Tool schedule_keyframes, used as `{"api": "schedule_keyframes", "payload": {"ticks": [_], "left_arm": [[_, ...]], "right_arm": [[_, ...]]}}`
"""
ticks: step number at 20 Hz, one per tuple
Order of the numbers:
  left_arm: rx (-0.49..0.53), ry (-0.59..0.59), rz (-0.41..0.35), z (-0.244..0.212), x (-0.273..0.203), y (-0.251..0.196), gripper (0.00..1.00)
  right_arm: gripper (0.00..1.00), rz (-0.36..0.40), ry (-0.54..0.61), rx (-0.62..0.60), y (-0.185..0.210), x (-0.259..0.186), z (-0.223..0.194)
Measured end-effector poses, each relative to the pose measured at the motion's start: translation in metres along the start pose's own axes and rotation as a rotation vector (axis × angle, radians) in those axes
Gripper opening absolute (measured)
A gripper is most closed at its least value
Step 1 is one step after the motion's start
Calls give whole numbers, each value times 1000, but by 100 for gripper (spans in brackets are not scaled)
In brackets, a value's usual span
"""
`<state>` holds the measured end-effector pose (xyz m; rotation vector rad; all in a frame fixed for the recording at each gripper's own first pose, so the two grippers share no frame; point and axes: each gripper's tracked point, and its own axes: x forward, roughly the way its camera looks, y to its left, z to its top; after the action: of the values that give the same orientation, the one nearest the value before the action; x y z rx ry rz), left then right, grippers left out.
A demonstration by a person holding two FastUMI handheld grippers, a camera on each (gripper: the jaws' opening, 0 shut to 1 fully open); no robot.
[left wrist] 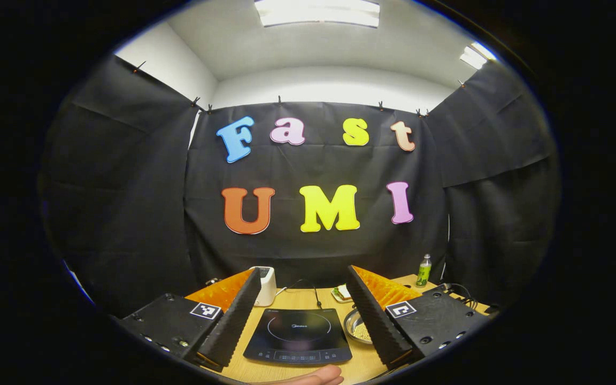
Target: First push the handle of the pot to place it horizontally, then grasp the pot with both hands and set it on the induction cooktop.
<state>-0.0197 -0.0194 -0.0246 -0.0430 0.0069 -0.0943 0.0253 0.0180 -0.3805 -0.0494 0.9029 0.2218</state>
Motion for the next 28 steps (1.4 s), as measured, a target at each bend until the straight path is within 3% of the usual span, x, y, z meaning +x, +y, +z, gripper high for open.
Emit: {"api": "schedule_keyframes", "payload": {"ticks": [4, 6, 14, 15, 20, 28], "left_arm": [[1, 16, 13, -5, 1, -4, 96], [-8, 23, 3, -7, 1, -8, 96], [9, 15, -33, -5, 3, -25, 96], [7, 15, -39, -5, 4, -27, 96], [4, 28, -63, -13, 10, -37, 96], [-32, 75, -106, -39, 34, -58, 96]], "right_arm": [[0, -53, -21, 7, -38, 0, 6], [4, -84, -36, 7, -59, 1, 11], [4, -136, -29, 44, -131, 10, 34], [0, -147, -32, 39, -139, 12, 37], [4, -167, -26, -35, -165, 27, 49], [4, -194, -51, -29, -204, 53, 79]]}}
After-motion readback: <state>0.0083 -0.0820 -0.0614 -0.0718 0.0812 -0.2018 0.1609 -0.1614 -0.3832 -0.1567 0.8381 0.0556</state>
